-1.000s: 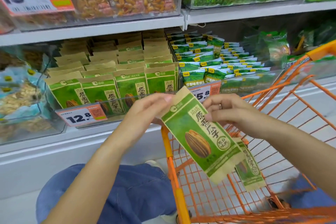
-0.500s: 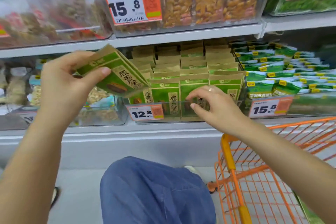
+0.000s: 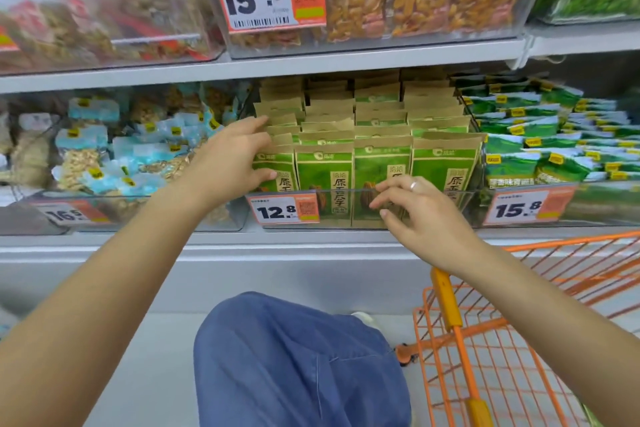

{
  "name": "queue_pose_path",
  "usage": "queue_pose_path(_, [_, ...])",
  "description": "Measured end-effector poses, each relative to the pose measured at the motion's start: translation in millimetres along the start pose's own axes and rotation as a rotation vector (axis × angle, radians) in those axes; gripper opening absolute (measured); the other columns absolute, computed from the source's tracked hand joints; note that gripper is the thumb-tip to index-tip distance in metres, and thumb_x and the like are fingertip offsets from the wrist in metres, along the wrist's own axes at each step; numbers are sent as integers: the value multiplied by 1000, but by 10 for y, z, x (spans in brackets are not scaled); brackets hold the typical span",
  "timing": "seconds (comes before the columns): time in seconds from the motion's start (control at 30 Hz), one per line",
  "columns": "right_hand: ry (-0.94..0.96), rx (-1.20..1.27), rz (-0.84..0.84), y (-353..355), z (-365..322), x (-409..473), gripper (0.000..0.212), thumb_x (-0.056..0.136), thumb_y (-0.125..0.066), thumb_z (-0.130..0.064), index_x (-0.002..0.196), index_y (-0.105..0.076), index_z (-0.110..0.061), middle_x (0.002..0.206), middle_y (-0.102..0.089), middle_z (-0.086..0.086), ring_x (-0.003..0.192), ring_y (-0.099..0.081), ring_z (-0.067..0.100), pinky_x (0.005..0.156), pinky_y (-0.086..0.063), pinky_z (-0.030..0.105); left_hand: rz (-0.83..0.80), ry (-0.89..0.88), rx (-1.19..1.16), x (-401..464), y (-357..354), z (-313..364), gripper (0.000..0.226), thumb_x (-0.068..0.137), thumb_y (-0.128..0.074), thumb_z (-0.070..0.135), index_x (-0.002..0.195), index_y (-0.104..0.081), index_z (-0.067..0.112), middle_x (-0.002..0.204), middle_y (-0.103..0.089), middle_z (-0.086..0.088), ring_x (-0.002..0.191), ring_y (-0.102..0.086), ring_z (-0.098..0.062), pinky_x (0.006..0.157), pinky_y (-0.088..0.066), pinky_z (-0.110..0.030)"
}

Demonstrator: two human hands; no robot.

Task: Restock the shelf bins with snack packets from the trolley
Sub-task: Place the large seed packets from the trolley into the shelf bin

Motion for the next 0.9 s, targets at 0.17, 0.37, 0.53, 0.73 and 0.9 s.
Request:
queue_pose_path(0.17, [-7,14,-1,-12,16,-3,16,90,-60,-15,101,-71,-20,122,-59,-4,113,-48,18,84,-36,26,-171,-17,186,135,-162,49,77,74,-78,43,135,-44,12,159,-12,-17,143,-20,-33,114,-25,-44])
queue_pose_path(0.37, [3,39,13,-13,24,-6,15,89,-60,-15,98,-71,-20,121,-59,-4,112,-48,18,86,-41,31,30,-177,359,108,-18,195,76,67,-79,51,122,-57,3,132,-49,-14,117,-45,-34,94,-36,-45])
queue_pose_path(0.53, [12,43,23,-10,25,-17,14,89,-60,-15,97,-71,-20,122,-59,-4,112,-48,19,87,-41,32,144,-181,392,56,51,175,68,65,-81,50,106,-60,1,112,-58,-15,96,-54,-34,78,-40,-43])
queue_pose_path(0.73, [35,51,10,-26,-3,-34,15,91,-58,-16,100,-71,-19,125,-57,-3,116,-46,18,93,-42,35,58,-85,371,84,-43,200,68,68,-79,50,115,-56,5,123,-53,-12,108,-50,-32,89,-37,-44])
queue_pose_path(0.9, [212,61,152,472,-95,-314,21,91,-52,-20,96,-71,-15,107,-66,-3,102,-56,12,85,-47,28,184,3,89,-87,341,244,57,74,-78,41,116,-58,7,138,-46,-19,130,-40,-37,109,-29,-50])
Point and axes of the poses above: each hand's wrist, its own x-axis towards the middle knuckle, its own y-axis out of the back of the hand, z = x × y, the point moved 10 cm from there along x, towards the middle knuckle
